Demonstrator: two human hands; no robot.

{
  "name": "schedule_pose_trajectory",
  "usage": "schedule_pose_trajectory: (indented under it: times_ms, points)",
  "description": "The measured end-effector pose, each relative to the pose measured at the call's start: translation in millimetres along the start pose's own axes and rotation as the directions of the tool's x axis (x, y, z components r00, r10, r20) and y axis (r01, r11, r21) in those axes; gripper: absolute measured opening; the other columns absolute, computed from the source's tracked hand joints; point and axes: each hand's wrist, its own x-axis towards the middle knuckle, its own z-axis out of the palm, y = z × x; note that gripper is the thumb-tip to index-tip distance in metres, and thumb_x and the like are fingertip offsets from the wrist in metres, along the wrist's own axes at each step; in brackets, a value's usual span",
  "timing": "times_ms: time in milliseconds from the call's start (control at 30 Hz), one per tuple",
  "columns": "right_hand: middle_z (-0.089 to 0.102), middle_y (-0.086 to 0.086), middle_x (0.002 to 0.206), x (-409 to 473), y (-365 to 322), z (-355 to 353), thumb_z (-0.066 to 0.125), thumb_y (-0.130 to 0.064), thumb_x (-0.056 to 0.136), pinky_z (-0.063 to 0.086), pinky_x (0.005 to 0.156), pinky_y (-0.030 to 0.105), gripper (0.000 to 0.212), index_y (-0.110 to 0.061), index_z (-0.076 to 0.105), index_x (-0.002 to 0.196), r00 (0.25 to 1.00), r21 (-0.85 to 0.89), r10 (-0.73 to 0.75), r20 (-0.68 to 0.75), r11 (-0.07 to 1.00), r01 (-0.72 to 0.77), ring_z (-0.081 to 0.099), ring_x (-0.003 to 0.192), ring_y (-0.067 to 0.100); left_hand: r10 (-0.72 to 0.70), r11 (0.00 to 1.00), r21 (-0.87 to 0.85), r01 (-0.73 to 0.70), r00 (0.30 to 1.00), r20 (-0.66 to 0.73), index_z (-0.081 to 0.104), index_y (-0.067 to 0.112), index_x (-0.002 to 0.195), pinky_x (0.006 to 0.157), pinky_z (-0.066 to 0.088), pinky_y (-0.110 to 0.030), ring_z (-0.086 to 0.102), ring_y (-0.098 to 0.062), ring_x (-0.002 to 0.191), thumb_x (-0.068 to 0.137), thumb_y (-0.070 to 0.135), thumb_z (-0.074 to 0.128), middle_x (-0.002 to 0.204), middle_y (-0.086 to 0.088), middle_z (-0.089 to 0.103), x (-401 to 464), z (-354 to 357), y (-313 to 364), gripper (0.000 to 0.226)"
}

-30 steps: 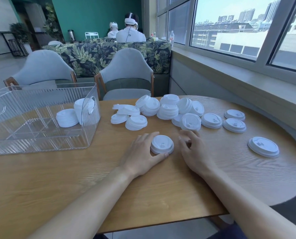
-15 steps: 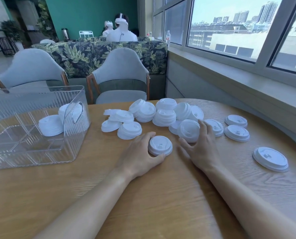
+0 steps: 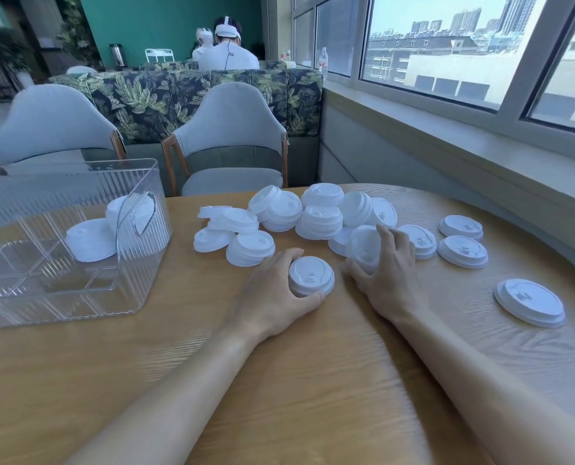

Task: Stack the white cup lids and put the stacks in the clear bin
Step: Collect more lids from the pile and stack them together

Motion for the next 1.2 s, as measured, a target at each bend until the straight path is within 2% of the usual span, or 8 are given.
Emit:
schedule_pose_trajectory:
  times_ms: [267,433,600,800,900,1000,1133,1200]
  points:
    - [0.034,0.003,0.145,-24.5,-10.1,-4.3,0.072,-0.04,0.084,0.036,0.106,0.036,0.079,-0.02,0.031,0.149,0.992,0.029,-0.123,0.004,0.992,0.122,0.028,0.137,0.02,-0.022,0.986,-0.164,0.01,0.997,-0.07,0.04,0.032,0.148,0.105,0.042,-0.026,0.051,-0.004,0.126,0.078,0.039,0.083,0.14,0.017,0.051,-18.7,-7.3,2.5,0.083]
    - [0.034,-0.003,0.151,-47.3,-17.5,-12.1,0.066,-0.053,0.083,0.039,0.106,0.04,0.083,-0.03,0.024,0.151,0.981,0.038,-0.149,0.126,0.989,0.146,0.031,0.139,0.018,-0.046,0.971,-0.238,0.019,0.993,-0.11,0.041,0.029,0.149,0.105,0.039,-0.02,0.05,-0.002,0.127,0.08,0.03,0.083,0.136,0.018,0.05,-36.8,-12.3,0.6,0.081]
    - [0.049,-0.005,0.141,-74.7,-30.7,-21.3,0.067,-0.06,0.083,0.042,0.103,0.037,0.083,-0.03,0.025,0.148,0.955,0.068,-0.205,0.216,0.979,0.195,0.044,0.133,0.016,-0.056,0.966,-0.258,0.012,0.985,-0.165,0.043,0.026,0.147,0.11,0.041,-0.025,0.048,-0.004,0.133,0.082,0.028,0.08,0.14,0.014,0.052,-53.6,-19.6,-1.1,0.075]
    - [0.058,-0.005,0.129,-93.1,-43.2,-26.3,0.067,-0.065,0.079,0.038,0.104,0.034,0.086,-0.033,0.025,0.147,0.919,0.037,-0.264,0.293,0.963,0.266,0.044,0.127,0.018,-0.064,0.964,-0.265,0.011,0.979,-0.191,0.044,0.026,0.146,0.112,0.042,-0.03,0.049,-0.008,0.134,0.084,0.024,0.078,0.143,0.007,0.054,-65.6,-24.1,3.5,0.071]
    - [0.059,-0.009,0.131,-96.3,-43.1,-24.4,0.064,-0.071,0.077,0.037,0.107,0.035,0.087,-0.033,0.024,0.146,0.903,0.035,-0.293,0.313,0.954,0.297,0.042,0.129,0.013,-0.067,0.967,-0.255,0.02,0.982,-0.178,0.044,0.027,0.145,0.108,0.044,-0.027,0.052,-0.005,0.129,0.078,0.035,0.078,0.138,0.01,0.056,-68.2,-23.7,4.1,0.075]
    - [0.056,-0.011,0.135,-97.2,-42.6,-25.1,0.063,-0.074,0.076,0.036,0.11,0.034,0.089,-0.033,0.027,0.146,0.896,0.048,-0.304,0.323,0.951,0.306,0.039,0.131,0.01,-0.056,0.967,-0.255,0.016,0.987,-0.152,0.045,0.027,0.145,0.098,0.047,-0.019,0.059,-0.002,0.117,0.071,0.05,0.077,0.127,0.018,0.059,-69.7,-23.3,4.5,0.083]
    - [0.056,-0.012,0.128,-96.1,-41.7,-25.9,0.06,-0.077,0.071,0.036,0.111,0.037,0.094,-0.031,0.031,0.147,0.912,0.122,-0.248,0.328,0.968,0.219,0.045,0.128,0.01,-0.027,0.973,-0.232,-0.005,0.99,-0.137,0.043,0.024,0.147,0.096,0.048,-0.018,0.06,0.003,0.112,0.081,0.035,0.084,0.123,0.023,0.061,-69.9,-21.2,4.1,0.078]
    - [0.056,-0.018,0.118,-93.3,-38.5,-25.3,0.054,-0.074,0.074,0.039,0.11,0.04,0.088,-0.03,0.032,0.148,0.929,0.224,-0.193,0.317,0.967,0.124,0.052,0.122,0.012,-0.005,0.976,-0.217,-0.027,0.989,-0.148,0.043,0.025,0.146,0.097,0.049,-0.022,0.06,0.003,0.113,0.081,0.037,0.084,0.124,0.022,0.062,-70.8,-20.3,3.8,0.078]
